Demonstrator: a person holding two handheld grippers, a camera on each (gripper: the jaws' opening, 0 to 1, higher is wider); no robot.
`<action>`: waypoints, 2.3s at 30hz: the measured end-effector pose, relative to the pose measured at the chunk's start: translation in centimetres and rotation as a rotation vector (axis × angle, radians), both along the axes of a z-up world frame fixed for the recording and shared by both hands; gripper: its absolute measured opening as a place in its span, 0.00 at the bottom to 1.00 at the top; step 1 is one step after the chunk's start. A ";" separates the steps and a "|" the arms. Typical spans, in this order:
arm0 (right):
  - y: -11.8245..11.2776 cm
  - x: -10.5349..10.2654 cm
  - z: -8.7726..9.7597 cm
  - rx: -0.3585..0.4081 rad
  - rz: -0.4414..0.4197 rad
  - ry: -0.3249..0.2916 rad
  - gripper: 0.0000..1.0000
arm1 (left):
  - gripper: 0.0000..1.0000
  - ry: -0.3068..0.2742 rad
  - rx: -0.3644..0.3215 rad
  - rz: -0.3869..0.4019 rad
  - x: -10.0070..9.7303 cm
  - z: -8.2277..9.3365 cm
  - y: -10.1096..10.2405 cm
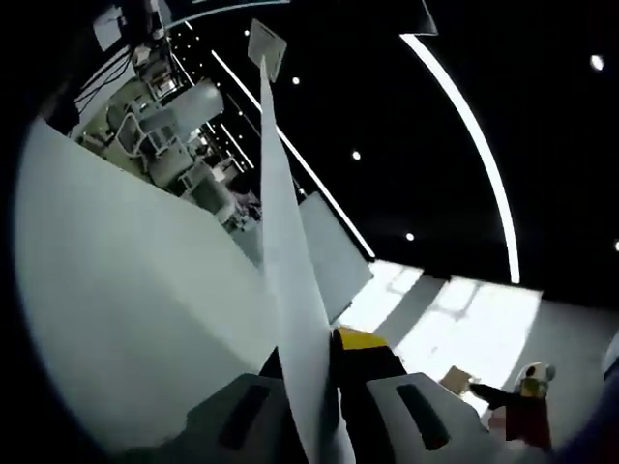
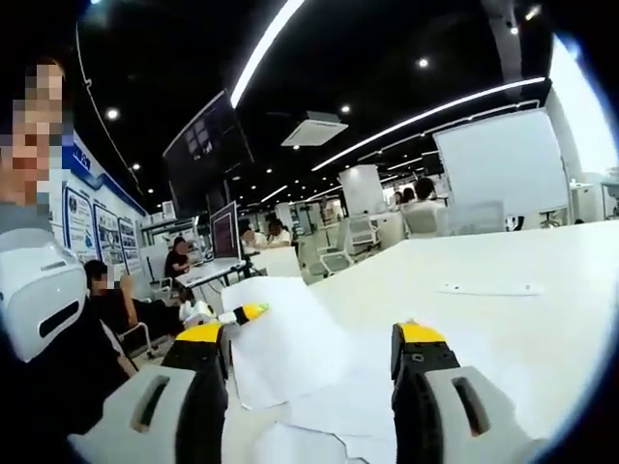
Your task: Organize the stack of printing papers by aligning and flattening the scattered papers on the table
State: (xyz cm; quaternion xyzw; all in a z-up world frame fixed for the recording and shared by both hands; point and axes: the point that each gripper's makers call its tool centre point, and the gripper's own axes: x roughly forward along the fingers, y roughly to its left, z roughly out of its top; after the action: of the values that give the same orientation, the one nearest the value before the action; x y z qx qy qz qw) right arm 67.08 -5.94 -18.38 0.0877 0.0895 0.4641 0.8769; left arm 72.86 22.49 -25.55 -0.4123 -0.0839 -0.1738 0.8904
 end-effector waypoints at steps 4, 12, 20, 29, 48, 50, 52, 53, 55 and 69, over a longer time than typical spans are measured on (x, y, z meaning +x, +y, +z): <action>-0.8 0.1 -0.4 0.001 -0.022 0.009 0.66 | 0.07 -0.005 0.043 -0.005 -0.2 0.2 -0.8; -3.4 0.9 -0.3 0.018 -0.123 0.001 0.70 | 0.08 -0.005 0.106 -0.011 -0.1 0.1 -1.6; -4.8 1.8 -0.8 0.025 -0.193 0.010 0.70 | 0.08 -0.016 0.092 -0.005 0.0 0.2 -1.0; -5.1 2.3 -2.5 -0.040 -0.249 0.011 0.72 | 0.08 -0.019 0.110 -0.004 0.0 0.2 -1.0; -6.9 4.6 -5.5 -0.147 -0.356 0.002 0.73 | 0.08 -0.026 0.124 0.011 -0.1 0.2 -1.0; -7.1 4.9 -5.8 -0.153 -0.367 0.003 0.73 | 0.08 -0.024 0.123 0.011 -0.1 0.2 -1.0; -7.3 5.3 -6.2 -0.159 -0.379 0.005 0.72 | 0.08 -0.025 0.123 0.012 -0.1 0.2 -1.0; -7.4 5.4 -6.4 -0.159 -0.381 0.007 0.72 | 0.08 -0.025 0.122 0.013 -0.1 0.2 -1.0; -7.6 5.7 -6.7 -0.158 -0.386 0.014 0.72 | 0.08 -0.025 0.122 0.012 -0.1 0.2 -1.0; -8.4 7.2 -9.8 -0.218 -0.426 0.053 0.73 | 0.08 -0.026 0.119 0.017 -0.1 0.2 -0.8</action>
State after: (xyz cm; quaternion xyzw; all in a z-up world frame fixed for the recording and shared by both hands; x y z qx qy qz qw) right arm 74.24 -14.32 -28.13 0.0218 0.1415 0.2537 0.9566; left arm 72.78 21.68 -25.36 -0.3555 -0.0884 -0.1763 0.9136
